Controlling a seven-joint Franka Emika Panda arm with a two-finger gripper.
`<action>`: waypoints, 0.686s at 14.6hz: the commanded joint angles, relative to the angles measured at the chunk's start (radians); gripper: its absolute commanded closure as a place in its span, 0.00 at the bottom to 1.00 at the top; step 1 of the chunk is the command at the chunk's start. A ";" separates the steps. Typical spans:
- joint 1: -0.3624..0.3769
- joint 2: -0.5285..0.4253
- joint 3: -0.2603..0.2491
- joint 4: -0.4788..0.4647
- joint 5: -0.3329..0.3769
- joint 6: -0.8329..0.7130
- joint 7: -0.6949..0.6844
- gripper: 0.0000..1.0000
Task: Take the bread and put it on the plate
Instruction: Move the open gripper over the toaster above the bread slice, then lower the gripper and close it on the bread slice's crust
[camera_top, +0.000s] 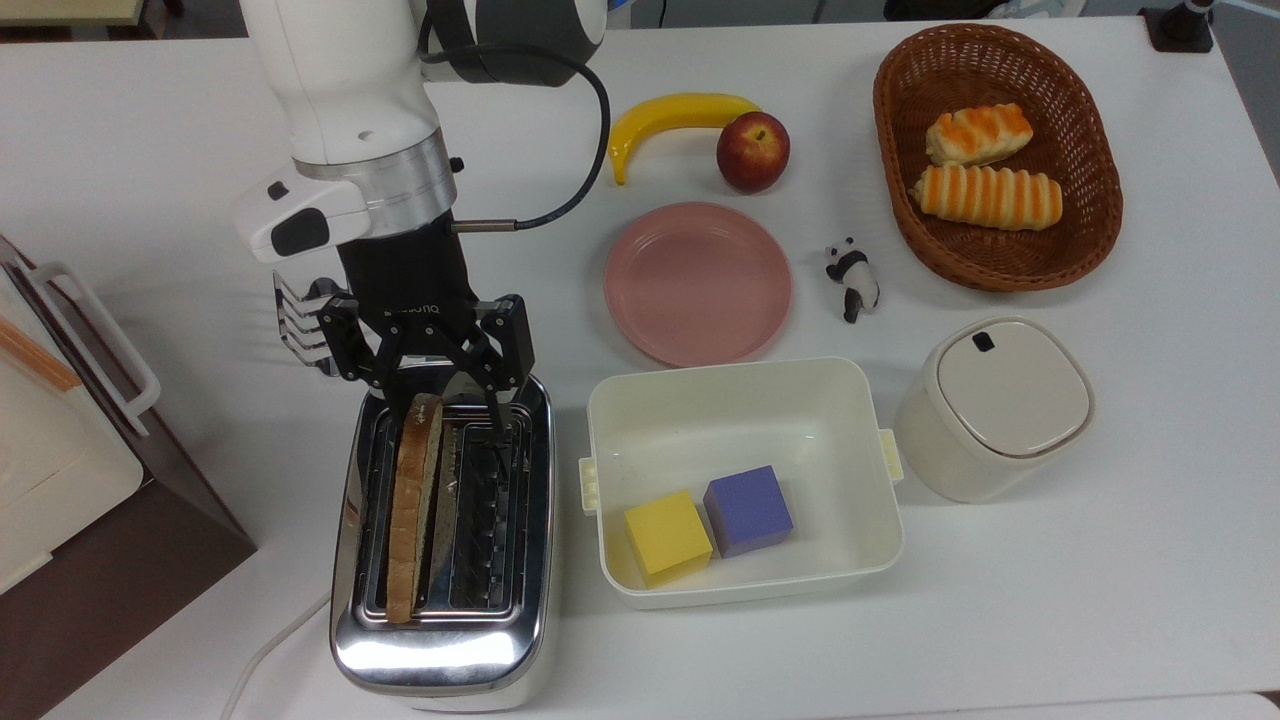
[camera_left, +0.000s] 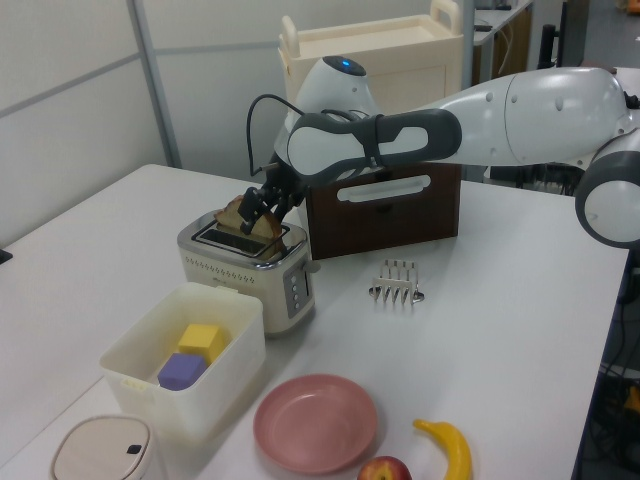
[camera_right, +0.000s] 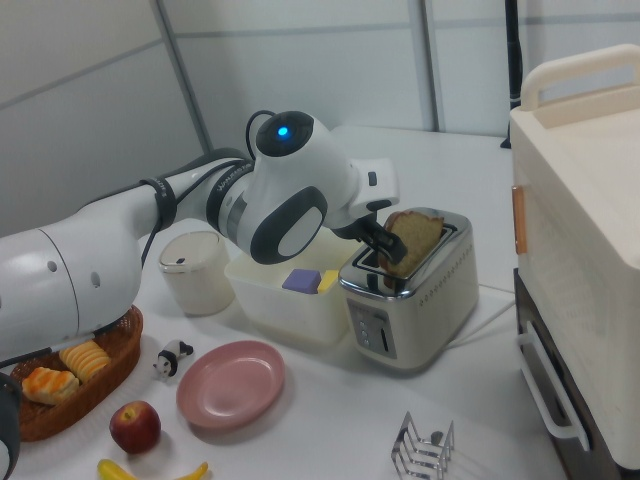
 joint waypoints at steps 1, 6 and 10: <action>0.005 -0.015 -0.008 -0.013 0.011 0.018 0.004 0.92; -0.001 -0.017 -0.009 -0.005 0.010 0.018 0.002 1.00; -0.003 -0.040 -0.011 0.000 0.014 0.018 0.010 1.00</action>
